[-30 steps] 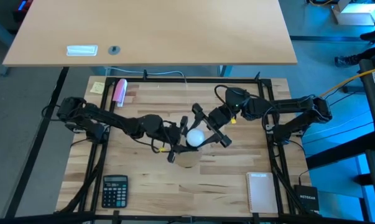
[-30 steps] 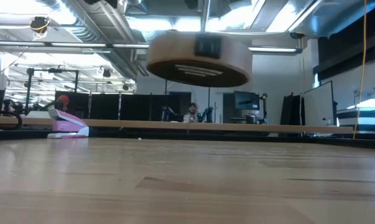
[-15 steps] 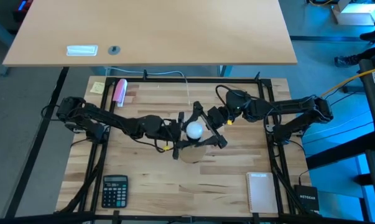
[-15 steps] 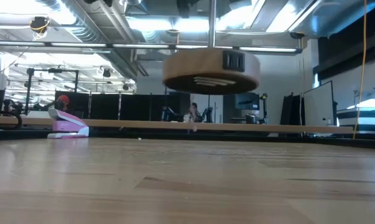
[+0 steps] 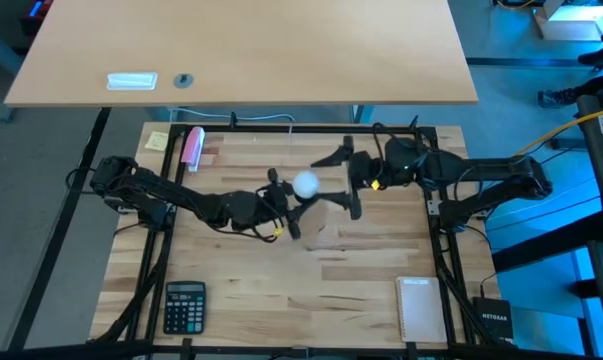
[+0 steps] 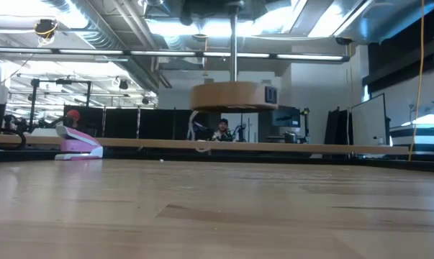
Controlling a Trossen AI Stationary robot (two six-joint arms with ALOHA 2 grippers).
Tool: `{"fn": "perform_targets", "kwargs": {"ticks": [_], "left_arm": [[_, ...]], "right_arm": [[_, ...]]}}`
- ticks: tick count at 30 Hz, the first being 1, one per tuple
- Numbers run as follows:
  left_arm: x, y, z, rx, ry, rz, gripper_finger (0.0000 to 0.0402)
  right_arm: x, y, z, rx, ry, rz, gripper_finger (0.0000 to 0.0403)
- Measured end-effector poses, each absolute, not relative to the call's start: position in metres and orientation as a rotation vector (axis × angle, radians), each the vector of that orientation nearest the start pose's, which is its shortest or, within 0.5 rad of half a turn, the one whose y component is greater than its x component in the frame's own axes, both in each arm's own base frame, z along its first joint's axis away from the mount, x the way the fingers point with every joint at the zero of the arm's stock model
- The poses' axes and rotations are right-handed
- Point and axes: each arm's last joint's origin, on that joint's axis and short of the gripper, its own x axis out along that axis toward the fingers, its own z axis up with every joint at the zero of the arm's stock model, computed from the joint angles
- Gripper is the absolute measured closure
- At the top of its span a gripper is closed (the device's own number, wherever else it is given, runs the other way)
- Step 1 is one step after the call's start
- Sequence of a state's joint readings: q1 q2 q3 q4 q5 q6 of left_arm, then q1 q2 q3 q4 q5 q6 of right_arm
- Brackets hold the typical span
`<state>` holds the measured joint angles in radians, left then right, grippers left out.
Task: Screw lightbulb
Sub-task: Remove the white lightbulb from the brown lamp
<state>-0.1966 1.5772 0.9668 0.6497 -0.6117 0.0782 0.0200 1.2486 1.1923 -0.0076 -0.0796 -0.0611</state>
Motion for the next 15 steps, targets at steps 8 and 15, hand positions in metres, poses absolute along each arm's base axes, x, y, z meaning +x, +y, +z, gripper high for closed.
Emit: {"fn": "perform_targets", "kwargs": {"ticks": [8,15], "left_arm": [[0.342,-0.045,0.28,0.052,-0.012,0.644,0.0249],[0.341,-0.045,0.28,0.045,-0.012,0.668,0.0249]], "right_arm": [[0.282,0.004,0.393,-0.059,0.067,-0.037,0.0056],[0.298,0.003,0.382,-0.056,0.08,-0.086,0.0034]]}}
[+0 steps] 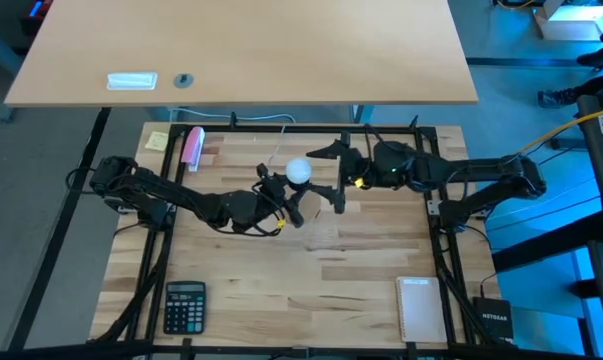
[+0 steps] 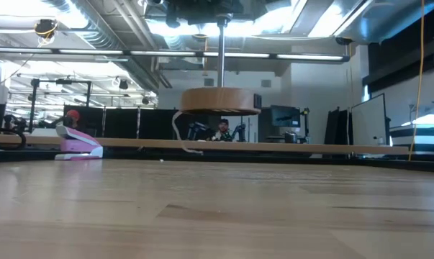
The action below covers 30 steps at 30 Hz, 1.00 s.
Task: Screw lightbulb
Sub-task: Remove the white lightbulb from the brown lamp
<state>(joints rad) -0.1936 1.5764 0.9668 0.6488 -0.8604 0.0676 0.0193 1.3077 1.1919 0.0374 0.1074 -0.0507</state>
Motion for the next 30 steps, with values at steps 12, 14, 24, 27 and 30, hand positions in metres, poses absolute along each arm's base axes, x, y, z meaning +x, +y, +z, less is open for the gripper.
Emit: {"fn": "perform_targets", "kwargs": {"ticks": [12,14,24,27,30], "left_arm": [[0.341,-0.044,0.28,0.061,-0.004,0.668,0.0249],[0.341,-0.044,0.28,0.06,-0.004,0.668,0.0249],[0.341,-0.044,0.28,0.064,-0.004,0.668,0.0249],[0.341,-0.045,0.28,0.068,-0.002,0.667,0.0249],[0.341,-0.047,0.279,0.092,0.006,0.648,0.0249]], "right_arm": [[0.321,0.003,0.373,-0.051,0.016,-0.075,0.0009],[0.322,0.003,0.373,-0.05,0.006,-0.075,0.001],[0.322,0.004,0.375,-0.075,-0.02,-0.061,0.0093],[0.322,0.004,0.375,-0.082,-0.016,-0.06,0.0155],[0.322,0.004,0.375,-0.087,-0.015,-0.054,0.0165]]}}
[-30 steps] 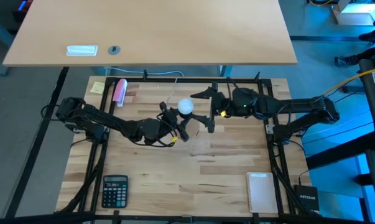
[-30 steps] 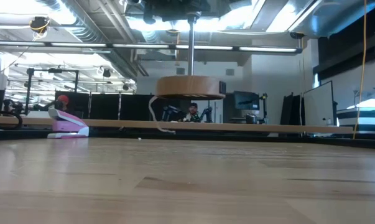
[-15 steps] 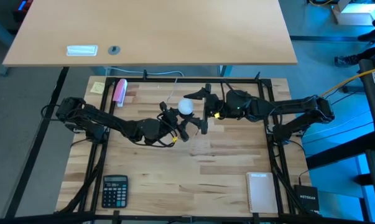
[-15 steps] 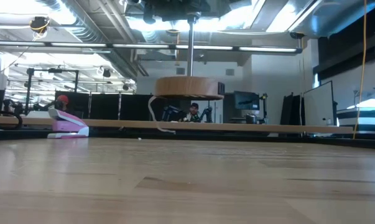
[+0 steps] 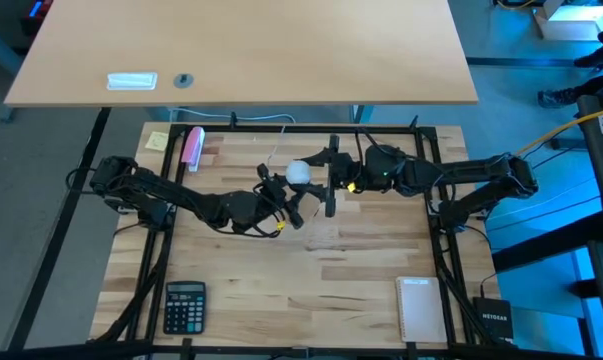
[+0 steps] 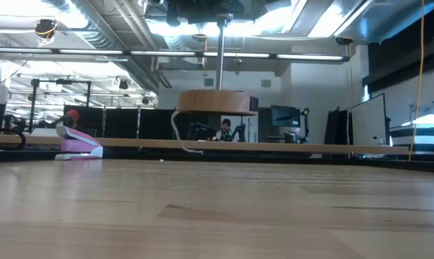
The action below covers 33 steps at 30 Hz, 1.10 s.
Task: Screw lightbulb
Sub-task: Remove the white lightbulb from the brown lamp
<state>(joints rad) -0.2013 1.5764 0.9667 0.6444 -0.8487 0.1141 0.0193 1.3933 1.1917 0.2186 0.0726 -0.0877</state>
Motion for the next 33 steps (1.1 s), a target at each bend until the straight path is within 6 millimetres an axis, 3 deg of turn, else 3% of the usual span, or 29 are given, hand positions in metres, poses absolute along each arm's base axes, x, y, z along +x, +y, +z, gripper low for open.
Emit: {"fn": "perform_targets", "kwargs": {"ticks": [3,6,12,17,26,33], "left_arm": [[0.341,-0.052,0.279,0.122,0.012,0.584,0.0249],[0.342,-0.059,0.279,0.145,0.01,0.467,0.0249],[0.346,-0.068,0.28,0.136,-0.036,-0.012,0.0249],[0.348,-0.06,0.28,0.072,-0.041,-0.198,0.0249],[0.349,-0.057,0.278,0.039,-0.011,-0.222,0.0249],[0.349,-0.054,0.277,0.057,0.004,-0.131,0.0249]], "right_arm": [[0.319,0.006,0.376,-0.086,-0.011,0.001,0.0165],[0.315,0.01,0.379,-0.073,-0.018,0.164,0.0165],[0.311,0.022,0.381,-0.042,-0.048,0.598,0.0165],[0.311,0.023,0.381,-0.041,-0.055,0.699,0.0165],[0.311,0.024,0.381,-0.042,-0.059,0.699,0.0165],[0.311,0.023,0.385,-0.014,-0.036,0.658,0.0165]]}}
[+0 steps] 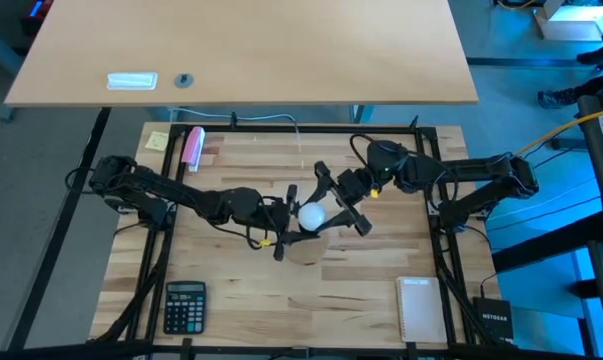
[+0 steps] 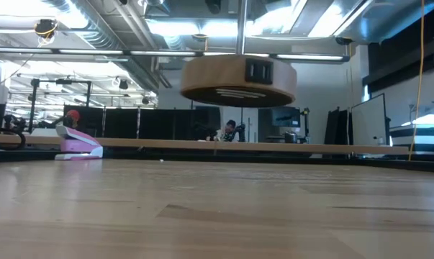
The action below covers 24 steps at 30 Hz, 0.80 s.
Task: Screw lightbulb
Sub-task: Remove the white lightbulb from the brown lamp
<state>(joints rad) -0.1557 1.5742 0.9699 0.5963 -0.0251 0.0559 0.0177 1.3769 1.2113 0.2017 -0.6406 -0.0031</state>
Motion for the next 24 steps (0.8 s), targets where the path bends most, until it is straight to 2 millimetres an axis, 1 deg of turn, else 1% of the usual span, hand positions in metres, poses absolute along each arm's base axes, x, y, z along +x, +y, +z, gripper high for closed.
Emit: {"fn": "perform_targets", "kwargs": {"ticks": [5,6,8,12,14,15,17,21,24], "left_arm": [[0.3491,-0.0531,0.277,0.054,-0.002,-0.096,0.0249],[0.349,-0.0531,0.2771,0.053,-0.006,-0.092,0.0249],[0.3489,-0.0535,0.277,0.051,-0.008,-0.082,0.0249],[0.3493,-0.0532,0.2755,0.046,-0.005,-0.073,0.0249],[0.3495,-0.0532,0.2749,0.05,-0.001,-0.056,0.0249],[0.3495,-0.0528,0.2747,0.049,0.001,-0.042,0.0249],[0.3493,-0.0531,0.2752,0.051,-0.003,-0.012,0.0249],[0.3488,-0.0541,0.2759,0.059,-0.008,0.058,0.0249],[0.3487,-0.0536,0.2769,0.056,-0.017,0.071,0.0249]], "right_arm": [[0.3116,0.0213,0.3845,0.0,-0.008,0.563,0.0164],[0.3116,0.0207,0.3843,0.003,0.001,0.538,0.0156],[0.3119,0.0193,0.3835,0.007,0.018,0.475,0.0127],[0.313,0.0158,0.3829,0.003,0.033,0.326,0.0052],[0.3132,0.0143,0.3831,0.002,0.034,0.294,0.0022],[0.3132,0.0138,0.3829,0.003,0.037,0.292,0.0015],[0.3126,0.0138,0.3827,0.002,0.043,0.291,0.0016],[0.3076,0.0137,0.3829,0.001,0.073,0.29,0.0033],[0.3071,0.0137,0.3823,0.003,0.081,0.29,0.0038]]}}
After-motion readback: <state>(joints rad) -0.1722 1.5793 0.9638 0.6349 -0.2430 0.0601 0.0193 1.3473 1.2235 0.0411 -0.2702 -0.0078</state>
